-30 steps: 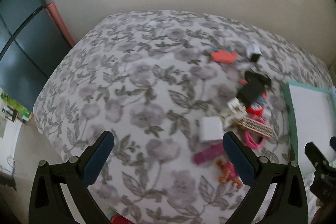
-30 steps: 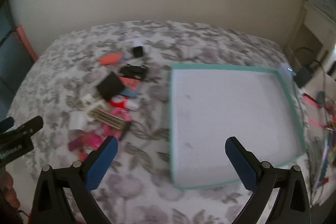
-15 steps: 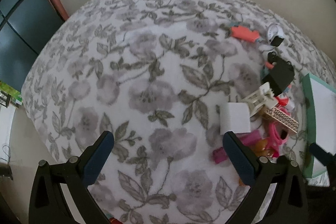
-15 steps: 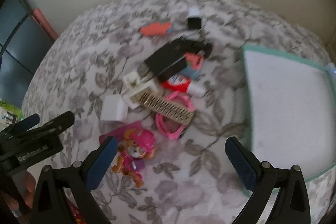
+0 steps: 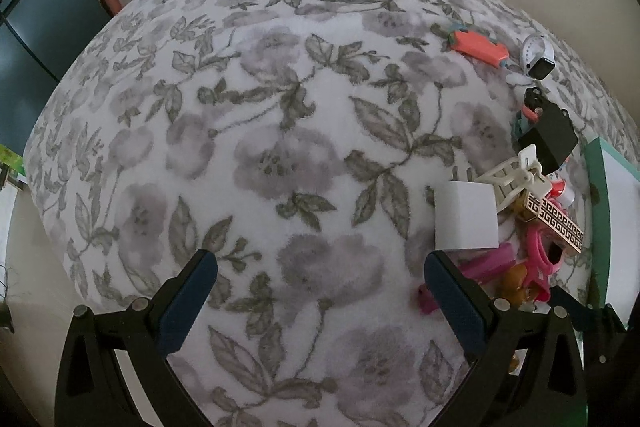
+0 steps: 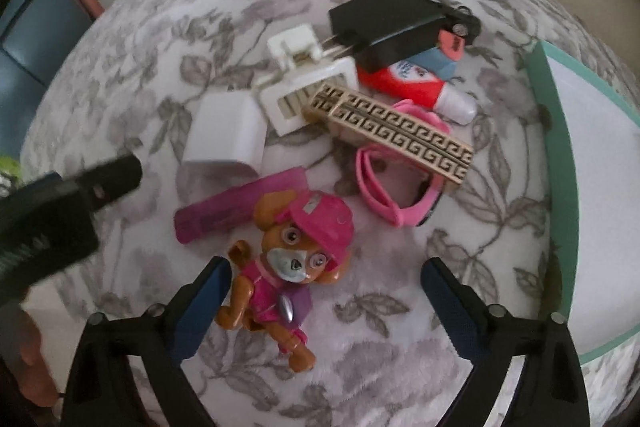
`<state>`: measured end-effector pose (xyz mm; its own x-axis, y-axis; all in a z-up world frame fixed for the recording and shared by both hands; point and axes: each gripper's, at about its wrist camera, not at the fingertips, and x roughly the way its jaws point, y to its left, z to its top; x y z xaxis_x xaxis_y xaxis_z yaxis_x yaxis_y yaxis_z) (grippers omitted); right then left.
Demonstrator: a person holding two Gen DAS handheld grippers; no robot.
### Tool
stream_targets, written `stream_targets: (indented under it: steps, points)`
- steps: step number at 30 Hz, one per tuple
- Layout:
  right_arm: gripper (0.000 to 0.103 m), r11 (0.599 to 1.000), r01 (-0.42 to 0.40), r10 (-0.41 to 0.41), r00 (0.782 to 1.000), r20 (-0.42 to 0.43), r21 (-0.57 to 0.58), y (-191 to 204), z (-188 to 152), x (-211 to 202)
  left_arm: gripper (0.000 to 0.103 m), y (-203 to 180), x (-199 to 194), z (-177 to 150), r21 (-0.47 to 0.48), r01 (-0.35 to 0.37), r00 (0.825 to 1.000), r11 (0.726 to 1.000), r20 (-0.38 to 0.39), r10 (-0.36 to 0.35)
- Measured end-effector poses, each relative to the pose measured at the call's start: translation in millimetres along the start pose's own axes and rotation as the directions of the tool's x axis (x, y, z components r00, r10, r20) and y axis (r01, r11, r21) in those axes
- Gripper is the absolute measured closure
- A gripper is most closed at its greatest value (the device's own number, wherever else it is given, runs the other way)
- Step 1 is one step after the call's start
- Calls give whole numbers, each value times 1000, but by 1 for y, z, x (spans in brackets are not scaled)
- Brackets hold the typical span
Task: Organize rigid objects
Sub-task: 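Grasp the white charger cube with the left gripper while the right grasps the pink dog figure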
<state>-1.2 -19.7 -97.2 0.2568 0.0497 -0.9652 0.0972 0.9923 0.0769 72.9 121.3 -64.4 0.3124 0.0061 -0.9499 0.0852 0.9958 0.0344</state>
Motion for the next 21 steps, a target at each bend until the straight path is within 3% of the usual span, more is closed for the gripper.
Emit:
stream_targets:
  steps: [4, 7, 21]
  points:
    - [7, 1000, 6, -6, 1000, 9, -18, 3, -2, 2, 0, -4, 1, -1, 12, -1, 1000, 1000, -3, 1]
    - [14, 1000, -6, 6, 1000, 15, 13, -8, 1, -3, 0, -6, 1, 1, 13, 8, 1000, 1000, -7, -8]
    - [27, 984, -125, 124, 992, 17, 129, -51, -4, -16, 1, -42, 1, 9, 81, 70, 998, 994, -3, -70]
